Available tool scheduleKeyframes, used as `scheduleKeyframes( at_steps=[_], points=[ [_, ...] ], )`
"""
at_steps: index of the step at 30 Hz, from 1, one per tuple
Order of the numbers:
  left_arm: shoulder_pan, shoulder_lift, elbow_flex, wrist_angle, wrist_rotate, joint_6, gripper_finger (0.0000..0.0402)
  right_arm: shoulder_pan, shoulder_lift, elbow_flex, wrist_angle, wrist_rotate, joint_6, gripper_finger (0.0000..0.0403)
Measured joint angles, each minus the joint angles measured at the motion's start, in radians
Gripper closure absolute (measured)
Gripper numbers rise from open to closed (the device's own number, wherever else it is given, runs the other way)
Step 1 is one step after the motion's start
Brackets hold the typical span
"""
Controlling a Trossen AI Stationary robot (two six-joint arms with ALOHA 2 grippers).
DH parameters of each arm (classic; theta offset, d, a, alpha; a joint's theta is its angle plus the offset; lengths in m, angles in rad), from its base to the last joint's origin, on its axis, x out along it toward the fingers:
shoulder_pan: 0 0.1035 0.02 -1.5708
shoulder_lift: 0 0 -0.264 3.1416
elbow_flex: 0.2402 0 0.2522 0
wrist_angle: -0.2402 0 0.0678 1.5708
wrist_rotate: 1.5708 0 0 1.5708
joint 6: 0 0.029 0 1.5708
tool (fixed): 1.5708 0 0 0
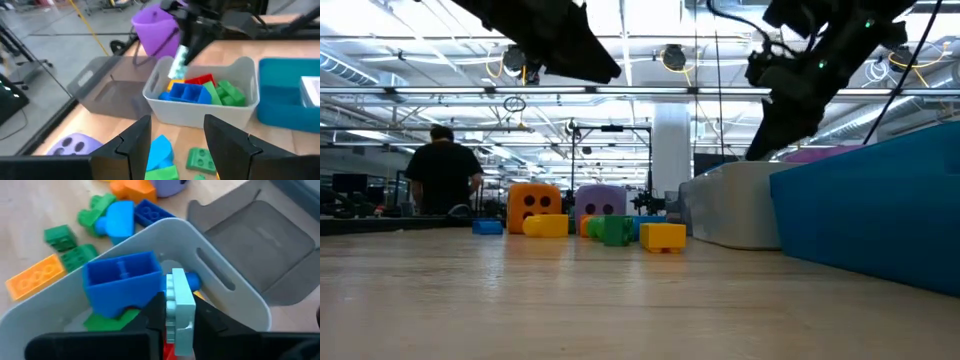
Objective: Pick & Place Toys
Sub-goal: Put the white game piece into the gray bin, then put the green game piece into the gray bin
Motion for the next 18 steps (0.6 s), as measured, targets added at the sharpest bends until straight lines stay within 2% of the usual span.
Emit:
scheduleKeyframes(
  at_steps=[10, 18],
  points=[
    [0.013, -0.001, 0.000, 0.004, 0.024, -0.002, 0.0213, -0.052, 0.002, -0.043, 0.084, -0.003, -0.022, 0.0319],
    [0.014, -0.001, 0.000, 0.004, 0.023, -0.079, 0.0213, -0.032, 0.002, -0.044, 0.192, -0.004, -0.077, 0.0241]
  ],
)
